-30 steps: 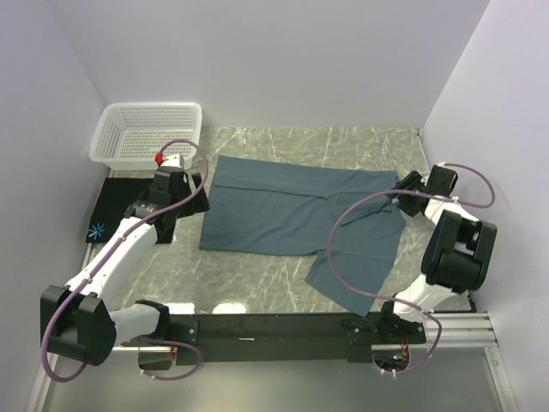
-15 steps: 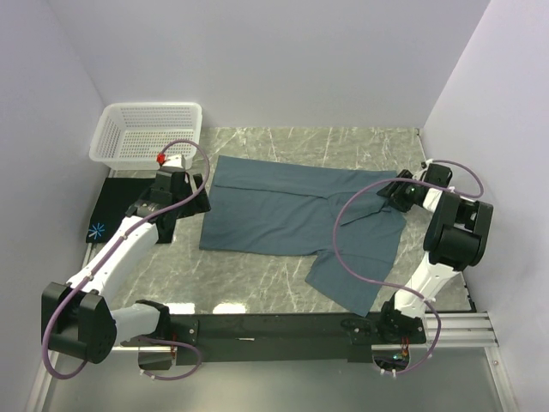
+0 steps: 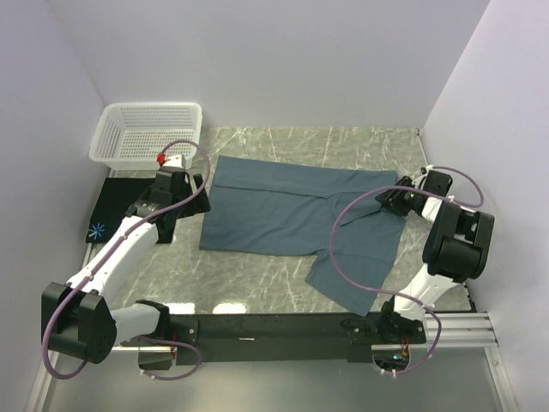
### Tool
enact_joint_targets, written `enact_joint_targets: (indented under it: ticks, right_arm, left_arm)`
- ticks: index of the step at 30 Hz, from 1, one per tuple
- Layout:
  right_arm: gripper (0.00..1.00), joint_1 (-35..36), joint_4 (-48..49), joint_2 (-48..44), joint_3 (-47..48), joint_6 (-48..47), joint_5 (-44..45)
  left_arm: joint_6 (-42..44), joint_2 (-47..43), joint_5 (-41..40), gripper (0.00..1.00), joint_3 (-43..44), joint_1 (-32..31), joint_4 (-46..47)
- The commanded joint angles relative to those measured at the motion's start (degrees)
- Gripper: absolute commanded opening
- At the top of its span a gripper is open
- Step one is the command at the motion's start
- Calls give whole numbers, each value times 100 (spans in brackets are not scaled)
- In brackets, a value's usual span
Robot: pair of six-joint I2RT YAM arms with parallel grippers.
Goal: Fold and stack the t-shirts
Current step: Fold the tshirt
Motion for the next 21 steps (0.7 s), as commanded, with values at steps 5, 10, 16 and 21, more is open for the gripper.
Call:
enact_joint_targets:
  ticks: [5, 10, 16, 21]
  right_arm:
    - [31, -11, 268, -710, -213, 319, 229]
    - [13, 7, -40, -921, -204, 548, 396]
    - [9, 156, -1032, -1510, -433, 1048, 730]
    - [10, 323, -1639, -2124, -748, 1462, 1082]
  left_arm:
    - [86, -99, 62, 89, -5, -29, 98]
    - [86, -99, 97, 89, 4, -29, 89]
    - [86, -64, 220, 89, 4, -47, 89]
    - [86, -46, 299, 89, 4, -82, 89]
